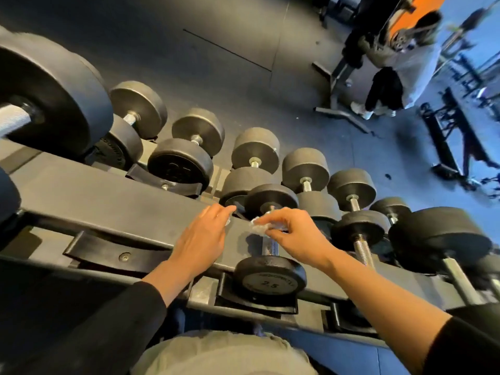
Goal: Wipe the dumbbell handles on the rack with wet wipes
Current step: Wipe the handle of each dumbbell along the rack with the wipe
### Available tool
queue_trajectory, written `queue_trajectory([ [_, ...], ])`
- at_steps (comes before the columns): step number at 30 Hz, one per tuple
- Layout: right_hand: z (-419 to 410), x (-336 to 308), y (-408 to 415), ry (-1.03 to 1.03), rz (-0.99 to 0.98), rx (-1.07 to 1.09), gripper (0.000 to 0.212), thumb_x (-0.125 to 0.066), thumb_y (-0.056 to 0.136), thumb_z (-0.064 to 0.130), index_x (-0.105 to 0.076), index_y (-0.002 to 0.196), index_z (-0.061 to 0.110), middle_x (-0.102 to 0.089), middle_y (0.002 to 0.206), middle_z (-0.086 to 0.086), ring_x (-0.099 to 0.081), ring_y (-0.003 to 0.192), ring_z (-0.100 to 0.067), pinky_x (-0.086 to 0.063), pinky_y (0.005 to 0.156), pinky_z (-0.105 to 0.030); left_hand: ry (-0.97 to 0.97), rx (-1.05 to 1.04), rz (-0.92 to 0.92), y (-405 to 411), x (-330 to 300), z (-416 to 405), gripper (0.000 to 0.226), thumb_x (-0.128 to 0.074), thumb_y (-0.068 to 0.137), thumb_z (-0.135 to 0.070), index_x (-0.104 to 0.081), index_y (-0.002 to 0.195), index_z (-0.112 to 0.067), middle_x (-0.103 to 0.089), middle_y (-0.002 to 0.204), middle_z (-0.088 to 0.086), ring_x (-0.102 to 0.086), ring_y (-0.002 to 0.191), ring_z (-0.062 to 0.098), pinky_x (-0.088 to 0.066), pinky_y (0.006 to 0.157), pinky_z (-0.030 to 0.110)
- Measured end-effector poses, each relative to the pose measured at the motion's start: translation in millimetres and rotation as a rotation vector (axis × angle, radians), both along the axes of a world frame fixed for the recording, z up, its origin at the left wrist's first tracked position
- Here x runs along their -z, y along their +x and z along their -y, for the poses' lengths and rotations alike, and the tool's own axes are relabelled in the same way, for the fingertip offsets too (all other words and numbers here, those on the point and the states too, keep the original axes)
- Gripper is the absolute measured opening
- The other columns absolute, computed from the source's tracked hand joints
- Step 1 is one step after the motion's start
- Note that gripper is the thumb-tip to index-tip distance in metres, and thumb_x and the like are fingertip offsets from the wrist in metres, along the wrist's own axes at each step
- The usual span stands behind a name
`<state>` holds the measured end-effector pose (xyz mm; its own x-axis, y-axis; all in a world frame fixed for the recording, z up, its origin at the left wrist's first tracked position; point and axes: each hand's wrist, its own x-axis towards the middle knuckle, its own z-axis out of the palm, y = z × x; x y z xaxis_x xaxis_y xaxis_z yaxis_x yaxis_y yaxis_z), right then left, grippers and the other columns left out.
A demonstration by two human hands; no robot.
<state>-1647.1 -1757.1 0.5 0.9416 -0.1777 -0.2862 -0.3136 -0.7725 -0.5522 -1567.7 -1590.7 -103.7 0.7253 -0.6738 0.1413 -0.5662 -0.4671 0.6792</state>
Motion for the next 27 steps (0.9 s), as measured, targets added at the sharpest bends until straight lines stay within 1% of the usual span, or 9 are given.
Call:
queue_trajectory([
  [2, -7.9, 8.8, 12.2, -0.133, 0.024, -0.002, 0.030, -0.059, 0.091, 0.009, -0.066, 0.117, 0.020, -0.059, 0.123, 0.003, -0.049, 0.113, -0.009, -0.037, 0.097, -0.021, 0.009, 0.022, 0.024, -0.5, 3.2, 0.5, 0.053, -0.065, 0.085, -0.006, -0.049, 0.136, -0.012, -0.056, 0.126, 0.012, -0.056, 0.113, 0.027, -0.049, 0.089, 0.035],
  [4, -6.3, 18.7, 19.3, -0.266, -0.037, -0.116, 0.030, -0.059, 0.091, 0.016, -0.064, 0.120, 0.020, -0.058, 0.127, 0.001, -0.045, 0.123, -0.015, -0.034, 0.103, -0.025, 0.015, 0.041, 0.048, -0.3, 5.8, -0.1, 0.056, -0.067, 0.083, -0.005, -0.049, 0.135, -0.011, -0.057, 0.123, 0.011, -0.058, 0.110, 0.027, -0.051, 0.086, 0.035],
  [7, 5.1, 25.5, 18.3, -0.421, -0.192, -0.389, 0.029, -0.053, 0.095, 0.028, -0.064, 0.120, 0.019, -0.056, 0.134, 0.002, -0.033, 0.137, -0.017, -0.021, 0.115, -0.044, 0.014, 0.057, 0.055, 0.3, 6.3, -1.5, 0.057, -0.067, 0.083, -0.005, -0.047, 0.136, -0.011, -0.056, 0.120, 0.009, -0.058, 0.105, 0.024, -0.053, 0.081, 0.032],
  [10, 9.2, 18.9, 13.1, -0.386, -0.215, -0.467, 0.028, -0.049, 0.097, 0.030, -0.064, 0.119, 0.020, -0.056, 0.133, 0.003, -0.030, 0.138, -0.016, -0.010, 0.117, -0.045, 0.015, 0.064, 0.066, 1.4, 5.9, -2.5, 0.058, -0.067, 0.082, -0.004, -0.046, 0.136, -0.011, -0.056, 0.118, 0.008, -0.058, 0.102, 0.023, -0.054, 0.077, 0.033],
  [13, 9.3, 9.6, 10.8, -0.364, -0.227, -0.475, 0.027, -0.054, 0.094, 0.026, -0.064, 0.118, 0.020, -0.057, 0.128, 0.002, -0.038, 0.129, -0.013, -0.025, 0.111, -0.031, -0.001, 0.063, 0.048, 2.6, 6.0, -2.6, 0.056, -0.064, 0.083, -0.004, -0.046, 0.136, -0.010, -0.055, 0.119, 0.009, -0.058, 0.102, 0.024, -0.054, 0.077, 0.033],
  [15, 11.9, 4.4, 7.5, -0.336, -0.246, -0.439, 0.026, -0.057, 0.092, 0.023, -0.065, 0.117, 0.021, -0.056, 0.127, 0.003, -0.042, 0.124, -0.011, -0.035, 0.106, -0.029, -0.008, 0.065, 0.038, 3.1, 6.1, -2.4, 0.056, -0.065, 0.084, -0.005, -0.046, 0.136, -0.011, -0.055, 0.120, 0.010, -0.057, 0.103, 0.024, -0.054, 0.078, 0.034],
  [22, 17.8, -7.9, -6.2, -0.194, -0.232, -0.304, 0.026, -0.061, 0.088, 0.008, -0.070, 0.109, 0.021, -0.063, 0.121, 0.006, -0.052, 0.119, -0.006, -0.039, 0.107, -0.033, -0.032, 0.077, 0.028, 2.5, 5.7, -2.8, 0.050, -0.064, 0.084, -0.003, -0.049, 0.132, -0.009, -0.057, 0.116, 0.011, -0.058, 0.097, 0.025, -0.054, 0.074, 0.034],
  [25, 14.2, -10.1, -5.2, -0.119, -0.287, -0.252, 0.024, -0.062, 0.089, 0.011, -0.072, 0.107, 0.023, -0.063, 0.118, 0.009, -0.051, 0.116, -0.002, -0.038, 0.108, -0.032, -0.032, 0.081, 0.032, 2.5, 5.2, -3.0, 0.049, -0.065, 0.083, -0.003, -0.051, 0.129, -0.009, -0.058, 0.113, 0.011, -0.058, 0.096, 0.026, -0.054, 0.073, 0.035],
  [27, 9.5, -9.1, -1.9, -0.115, -0.305, -0.259, 0.025, -0.060, 0.090, 0.017, -0.069, 0.113, 0.023, -0.058, 0.125, 0.008, -0.045, 0.120, -0.004, -0.033, 0.109, -0.031, -0.023, 0.082, 0.032, 2.3, 5.6, -2.8, 0.050, -0.065, 0.082, -0.002, -0.051, 0.129, -0.009, -0.058, 0.113, 0.011, -0.058, 0.096, 0.025, -0.053, 0.074, 0.034],
])
